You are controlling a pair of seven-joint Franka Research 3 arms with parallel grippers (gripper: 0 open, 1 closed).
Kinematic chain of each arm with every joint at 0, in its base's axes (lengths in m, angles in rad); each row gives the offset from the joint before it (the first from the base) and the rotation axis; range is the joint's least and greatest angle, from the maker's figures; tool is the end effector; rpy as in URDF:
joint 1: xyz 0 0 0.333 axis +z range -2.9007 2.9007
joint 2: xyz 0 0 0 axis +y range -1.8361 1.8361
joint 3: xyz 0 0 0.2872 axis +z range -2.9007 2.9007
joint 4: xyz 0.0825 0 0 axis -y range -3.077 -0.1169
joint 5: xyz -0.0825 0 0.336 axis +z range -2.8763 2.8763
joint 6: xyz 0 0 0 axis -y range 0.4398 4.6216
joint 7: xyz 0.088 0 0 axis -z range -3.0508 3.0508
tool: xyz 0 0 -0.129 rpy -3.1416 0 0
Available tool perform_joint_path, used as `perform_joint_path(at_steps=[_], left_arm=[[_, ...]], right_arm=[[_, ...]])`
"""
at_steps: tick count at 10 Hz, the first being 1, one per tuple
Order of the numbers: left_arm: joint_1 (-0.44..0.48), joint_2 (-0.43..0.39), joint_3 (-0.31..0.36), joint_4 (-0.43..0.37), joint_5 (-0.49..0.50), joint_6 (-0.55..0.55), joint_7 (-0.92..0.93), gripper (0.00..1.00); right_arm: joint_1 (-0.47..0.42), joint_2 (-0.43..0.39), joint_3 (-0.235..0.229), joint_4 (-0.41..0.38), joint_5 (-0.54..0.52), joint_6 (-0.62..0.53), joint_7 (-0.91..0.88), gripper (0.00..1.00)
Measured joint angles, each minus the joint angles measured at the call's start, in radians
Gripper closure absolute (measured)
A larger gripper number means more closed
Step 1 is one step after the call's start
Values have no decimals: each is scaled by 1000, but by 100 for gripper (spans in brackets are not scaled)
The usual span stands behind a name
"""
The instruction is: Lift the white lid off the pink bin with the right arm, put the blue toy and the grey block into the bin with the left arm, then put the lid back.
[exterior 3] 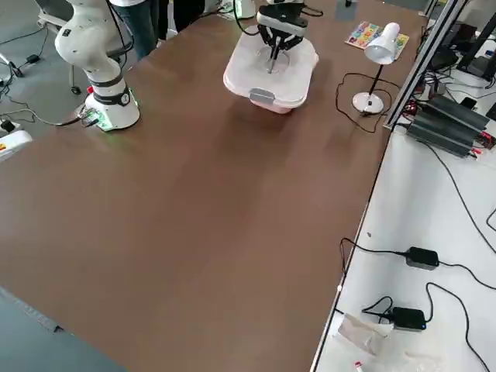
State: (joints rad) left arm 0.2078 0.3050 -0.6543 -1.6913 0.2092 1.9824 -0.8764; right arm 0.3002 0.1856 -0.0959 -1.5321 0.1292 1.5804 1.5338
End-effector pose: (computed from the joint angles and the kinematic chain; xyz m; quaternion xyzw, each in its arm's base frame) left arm 0.5494 -0.2107 0.4209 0.9818 0.1878 0.0242 0.0121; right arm 0.5325 0.1310 0.4938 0.7811 -0.6183 -0.0863 0.0161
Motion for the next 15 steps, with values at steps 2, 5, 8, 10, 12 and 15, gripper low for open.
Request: perform_joint_path(at_steps=[2, 5, 8, 10, 12, 15], left_arm=[[-147, 72, 1, 127, 0, -64, -164, 74], [-327, 179, 9, 294, 0, -95, -317, 74], [-522, 235, 116, 358, 1, -77, -412, 74], [-688, 297, 232, 363, 1, 31, -490, 74], [-731, 355, 248, 389, 2, 84, -523, 74], [-729, 374, 253, 409, 2, 92, -524, 46]], right_arm=[[0, 0, 0, 0, 0, 0, 0, 93], [-1, 0, 0, 0, 0, 0, 1, 93], [-2, 0, 1, 0, 0, 0, 2, 93], [-2, 0, 1, 0, 0, 0, 2, 93], [-2, 0, 1, 0, 0, 0, 2, 93], [-2, 0, 1, 0, 0, 0, 2, 93]])
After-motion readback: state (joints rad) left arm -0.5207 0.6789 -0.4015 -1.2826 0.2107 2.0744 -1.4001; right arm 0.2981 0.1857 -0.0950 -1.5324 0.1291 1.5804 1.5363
